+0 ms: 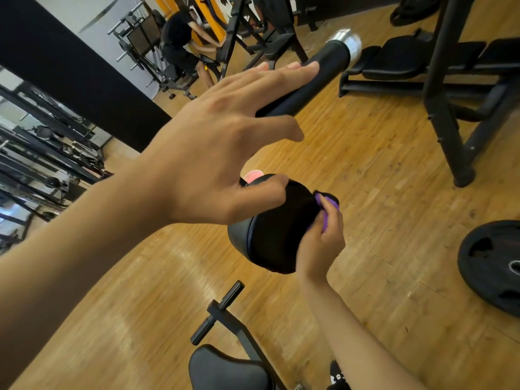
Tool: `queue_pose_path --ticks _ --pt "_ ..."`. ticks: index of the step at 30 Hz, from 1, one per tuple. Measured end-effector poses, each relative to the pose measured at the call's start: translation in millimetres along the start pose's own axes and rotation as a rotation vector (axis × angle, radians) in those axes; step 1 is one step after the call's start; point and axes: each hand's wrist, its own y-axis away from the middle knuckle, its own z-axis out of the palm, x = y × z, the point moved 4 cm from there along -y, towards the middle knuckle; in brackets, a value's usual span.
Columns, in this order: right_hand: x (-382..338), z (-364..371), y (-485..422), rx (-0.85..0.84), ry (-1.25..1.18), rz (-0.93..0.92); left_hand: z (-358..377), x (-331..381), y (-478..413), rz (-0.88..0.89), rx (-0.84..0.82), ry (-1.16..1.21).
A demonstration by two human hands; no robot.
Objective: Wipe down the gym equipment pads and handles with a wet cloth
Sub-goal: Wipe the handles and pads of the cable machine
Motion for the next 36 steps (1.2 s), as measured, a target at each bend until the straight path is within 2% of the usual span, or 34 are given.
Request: queue_pose_path --ticks 1,3,5,7,10,13,17,19,22,24,28,33,36 --pt "9.2 -4.6 0.8 0.013 -0.012 0.093 -3.8 3.1 -0.6 0.055 0.019 0.037" --pt "-3.3 -0.2 6.4 0.017 -0.03 0.083 -6.4 5.8 -0.9 0.07 0.012 0.048" --pt "-35.3 10.5 18.2 -0.035 -0.052 -0.123 -6.6 5.8 -0.6 0.072 0.007 0.05" --pt "-50.4 14.3 40.7 -0.118 -0.043 -0.425 -6.0 4.6 0.1 0.07 0.016 0.044" --pt "-23.8 9.4 72.9 -0.277 0.046 -0.614 -6.1 3.4 3.2 0.059 0.013 0.055" --pt "-23.0 7.4 74.2 -0.312 0.028 -0.584 -6.1 3.8 6.5 0.037 0.013 0.068" --pt "-82.2 30.6 44.9 -0.244 -0.077 -0.526 -7.4 3.8 2.4 0.063 0.047 0.065" --pt "-85.2 33.5 58.4 -0.305 -0.057 -0.638 -6.3 2.0 -0.1 0.062 0.044 0.062" --pt "-49.4 19.6 95.7 -0.441 0.083 -0.84 -5.1 -0.1 0.6 0.069 0.037 0.067" --pt "-43.0 18.4 90.5 -0.416 0.161 -0.906 -5.4 -0.7 0.1 0.061 0.037 0.079" --pt "-64.4 34.4 63.8 -0.327 0.125 -0.765 -4.8 -4.6 -4.0 0.099 0.004 0.114" --pt "-52.8 27.5 46.8 -0.425 0.172 -0.864 -9.7 -28.8 -9.3 0.165 -0.126 0.129" --pt "-47.9 21.4 35.0 -0.391 0.172 -0.787 -9.8 -43.8 -0.5 0.196 -0.061 0.033"
